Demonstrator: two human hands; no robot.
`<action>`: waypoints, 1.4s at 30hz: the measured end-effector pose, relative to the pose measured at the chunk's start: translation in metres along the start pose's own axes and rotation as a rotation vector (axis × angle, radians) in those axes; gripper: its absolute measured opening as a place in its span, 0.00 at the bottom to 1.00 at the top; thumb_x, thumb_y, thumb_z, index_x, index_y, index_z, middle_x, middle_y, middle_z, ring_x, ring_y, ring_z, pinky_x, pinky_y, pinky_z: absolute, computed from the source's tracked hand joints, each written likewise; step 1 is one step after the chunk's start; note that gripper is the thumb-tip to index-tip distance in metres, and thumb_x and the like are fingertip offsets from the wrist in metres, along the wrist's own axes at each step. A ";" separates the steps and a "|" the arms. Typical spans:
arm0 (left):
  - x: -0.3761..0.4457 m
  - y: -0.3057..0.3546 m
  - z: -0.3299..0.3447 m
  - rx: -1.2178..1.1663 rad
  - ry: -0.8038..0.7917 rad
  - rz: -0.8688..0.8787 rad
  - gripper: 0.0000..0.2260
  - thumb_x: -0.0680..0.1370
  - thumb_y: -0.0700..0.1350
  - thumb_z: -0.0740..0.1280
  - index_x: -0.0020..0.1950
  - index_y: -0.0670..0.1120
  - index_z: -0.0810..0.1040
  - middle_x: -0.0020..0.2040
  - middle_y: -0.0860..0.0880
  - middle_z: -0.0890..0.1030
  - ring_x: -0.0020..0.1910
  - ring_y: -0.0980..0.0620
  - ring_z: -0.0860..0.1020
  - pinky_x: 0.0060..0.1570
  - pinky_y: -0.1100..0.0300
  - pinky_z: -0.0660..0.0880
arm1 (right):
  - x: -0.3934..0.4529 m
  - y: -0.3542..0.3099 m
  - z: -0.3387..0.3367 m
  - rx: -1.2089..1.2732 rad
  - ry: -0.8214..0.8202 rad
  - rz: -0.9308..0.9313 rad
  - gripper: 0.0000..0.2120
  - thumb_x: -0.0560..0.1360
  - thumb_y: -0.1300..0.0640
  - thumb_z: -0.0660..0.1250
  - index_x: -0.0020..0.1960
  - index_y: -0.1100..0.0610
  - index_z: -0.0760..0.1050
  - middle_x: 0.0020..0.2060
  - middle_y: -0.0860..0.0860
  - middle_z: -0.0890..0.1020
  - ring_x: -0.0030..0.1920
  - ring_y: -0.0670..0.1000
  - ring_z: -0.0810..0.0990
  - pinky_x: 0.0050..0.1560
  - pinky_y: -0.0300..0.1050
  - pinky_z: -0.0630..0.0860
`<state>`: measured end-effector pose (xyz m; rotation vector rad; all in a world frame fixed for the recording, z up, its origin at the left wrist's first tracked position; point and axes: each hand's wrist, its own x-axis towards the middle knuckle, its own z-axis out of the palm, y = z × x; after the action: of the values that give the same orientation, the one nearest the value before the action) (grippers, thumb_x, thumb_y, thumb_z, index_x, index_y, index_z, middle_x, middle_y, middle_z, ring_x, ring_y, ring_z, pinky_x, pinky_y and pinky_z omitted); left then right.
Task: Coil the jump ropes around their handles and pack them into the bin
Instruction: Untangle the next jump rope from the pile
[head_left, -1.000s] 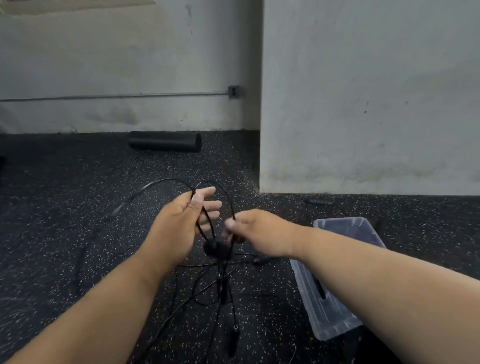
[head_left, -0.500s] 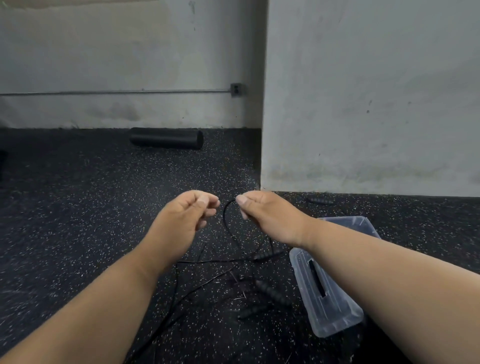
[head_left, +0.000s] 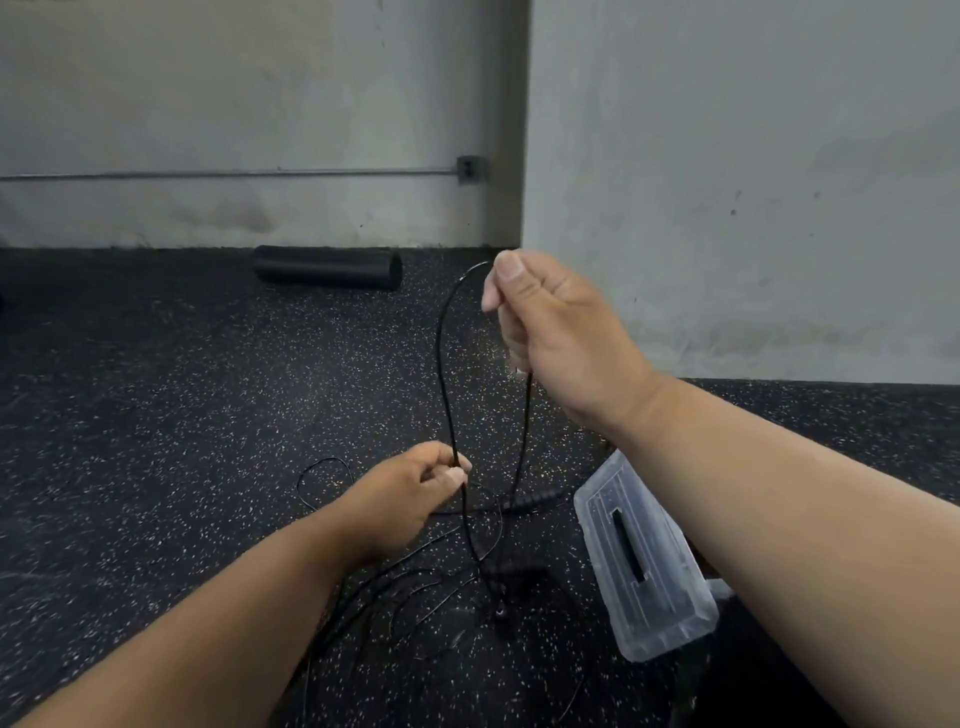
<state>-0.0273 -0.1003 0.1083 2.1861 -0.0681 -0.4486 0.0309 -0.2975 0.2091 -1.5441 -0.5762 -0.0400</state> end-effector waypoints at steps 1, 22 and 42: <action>0.000 0.002 0.004 -0.034 -0.022 -0.012 0.10 0.85 0.53 0.65 0.66 0.63 0.76 0.58 0.54 0.82 0.44 0.58 0.69 0.54 0.56 0.76 | 0.000 -0.002 0.002 0.034 -0.021 0.007 0.18 0.88 0.49 0.55 0.44 0.53 0.74 0.27 0.47 0.63 0.27 0.48 0.59 0.30 0.48 0.59; 0.004 0.015 0.046 0.017 -0.159 0.050 0.19 0.85 0.58 0.64 0.74 0.69 0.65 0.37 0.55 0.77 0.34 0.59 0.73 0.37 0.67 0.71 | 0.005 -0.006 0.009 0.421 0.104 0.149 0.18 0.88 0.50 0.55 0.47 0.55 0.77 0.33 0.49 0.73 0.33 0.47 0.73 0.40 0.41 0.71; 0.002 0.049 -0.044 -1.049 0.231 0.199 0.18 0.88 0.55 0.53 0.45 0.48 0.72 0.32 0.52 0.64 0.33 0.54 0.68 0.46 0.56 0.73 | -0.062 0.120 0.023 -0.430 -0.551 0.609 0.12 0.86 0.46 0.61 0.46 0.48 0.76 0.42 0.49 0.83 0.37 0.50 0.75 0.40 0.50 0.75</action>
<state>-0.0054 -0.0969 0.1700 1.1655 0.0672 -0.0630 0.0146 -0.2896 0.0735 -2.1128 -0.5169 0.7912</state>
